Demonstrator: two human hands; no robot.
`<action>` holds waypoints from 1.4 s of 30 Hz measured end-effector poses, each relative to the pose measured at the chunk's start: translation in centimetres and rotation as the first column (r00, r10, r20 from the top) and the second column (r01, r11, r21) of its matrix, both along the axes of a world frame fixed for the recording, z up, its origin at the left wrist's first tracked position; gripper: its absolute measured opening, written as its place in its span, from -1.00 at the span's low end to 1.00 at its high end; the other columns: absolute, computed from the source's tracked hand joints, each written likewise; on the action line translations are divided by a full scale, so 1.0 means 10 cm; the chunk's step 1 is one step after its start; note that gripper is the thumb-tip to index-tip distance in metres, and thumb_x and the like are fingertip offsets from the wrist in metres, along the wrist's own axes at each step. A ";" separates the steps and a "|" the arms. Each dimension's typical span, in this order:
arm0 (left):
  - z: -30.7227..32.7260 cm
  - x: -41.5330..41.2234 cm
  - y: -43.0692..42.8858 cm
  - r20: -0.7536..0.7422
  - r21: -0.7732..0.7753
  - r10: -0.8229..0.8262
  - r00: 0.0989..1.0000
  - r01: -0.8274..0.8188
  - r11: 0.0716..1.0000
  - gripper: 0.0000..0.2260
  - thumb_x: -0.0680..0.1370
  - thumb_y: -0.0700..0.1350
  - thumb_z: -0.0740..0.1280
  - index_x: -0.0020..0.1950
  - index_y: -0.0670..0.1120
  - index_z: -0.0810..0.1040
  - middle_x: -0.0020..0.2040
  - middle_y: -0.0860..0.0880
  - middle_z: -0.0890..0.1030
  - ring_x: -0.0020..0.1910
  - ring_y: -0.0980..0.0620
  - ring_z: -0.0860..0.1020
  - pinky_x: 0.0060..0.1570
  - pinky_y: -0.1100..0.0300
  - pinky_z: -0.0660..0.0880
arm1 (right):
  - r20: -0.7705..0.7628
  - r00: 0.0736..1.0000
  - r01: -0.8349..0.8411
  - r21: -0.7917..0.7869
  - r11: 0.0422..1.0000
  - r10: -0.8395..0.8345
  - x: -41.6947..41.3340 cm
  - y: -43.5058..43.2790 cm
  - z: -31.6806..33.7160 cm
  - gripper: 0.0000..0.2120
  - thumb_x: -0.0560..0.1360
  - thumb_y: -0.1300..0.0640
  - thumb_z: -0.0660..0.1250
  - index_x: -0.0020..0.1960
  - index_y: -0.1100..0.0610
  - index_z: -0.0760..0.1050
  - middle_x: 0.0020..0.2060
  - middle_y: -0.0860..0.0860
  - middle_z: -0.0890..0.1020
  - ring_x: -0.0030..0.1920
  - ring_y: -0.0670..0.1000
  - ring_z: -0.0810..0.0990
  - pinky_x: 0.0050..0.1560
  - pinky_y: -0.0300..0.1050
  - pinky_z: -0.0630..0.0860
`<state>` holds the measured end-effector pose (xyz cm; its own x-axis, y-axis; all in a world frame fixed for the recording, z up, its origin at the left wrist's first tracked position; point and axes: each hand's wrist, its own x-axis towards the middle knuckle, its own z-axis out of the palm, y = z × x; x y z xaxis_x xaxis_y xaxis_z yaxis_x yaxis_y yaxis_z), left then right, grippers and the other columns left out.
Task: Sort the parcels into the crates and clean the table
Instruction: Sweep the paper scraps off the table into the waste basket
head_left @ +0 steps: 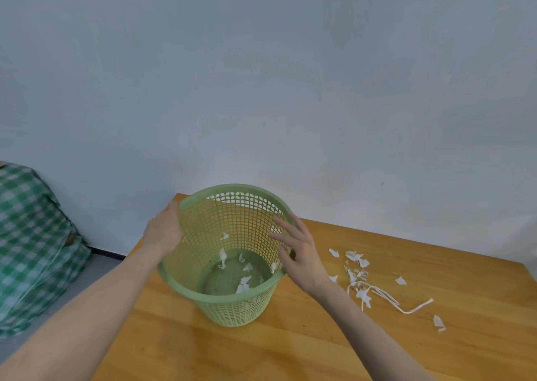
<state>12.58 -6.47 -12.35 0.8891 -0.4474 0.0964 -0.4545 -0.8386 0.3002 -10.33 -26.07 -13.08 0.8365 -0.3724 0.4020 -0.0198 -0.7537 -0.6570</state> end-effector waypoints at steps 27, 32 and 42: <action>-0.02 -0.02 0.00 0.021 -0.027 0.023 1.000 -0.022 0.999 -0.67 0.45 -0.36 0.15 0.19 -0.15 0.33 -0.20 -0.04 0.42 -0.21 -0.12 0.43 -0.23 0.07 0.33 | -0.933 0.326 0.121 -0.121 0.985 -0.154 -0.37 -0.83 -1.54 -0.44 0.54 0.29 0.02 0.53 0.19 0.04 0.53 0.08 0.01 0.50 0.17 0.07 0.47 0.03 0.14; -0.01 -0.04 -0.03 0.022 -0.010 0.012 1.000 -0.012 1.000 -0.71 0.45 -0.35 0.16 0.16 -0.16 0.33 -0.21 -0.05 0.42 -0.19 -0.19 0.48 -0.23 0.06 0.35 | -0.741 0.639 0.404 0.096 0.910 -0.205 -0.45 -0.78 -1.17 -0.53 0.55 0.35 0.11 0.46 0.26 0.24 0.46 0.14 0.22 0.44 0.13 0.24 0.40 -0.08 0.23; 0.02 -0.07 -0.01 0.020 0.003 0.019 1.000 -0.019 1.000 -0.74 0.44 -0.37 0.16 0.10 -0.17 0.32 -0.24 -0.07 0.41 -0.23 -0.16 0.43 -0.25 0.06 0.30 | 0.048 0.999 0.011 0.299 0.954 -0.027 -0.09 -0.04 0.36 -0.55 0.53 0.31 0.19 0.39 0.07 0.40 0.33 -0.21 0.39 0.36 -0.29 0.28 0.40 -0.36 0.19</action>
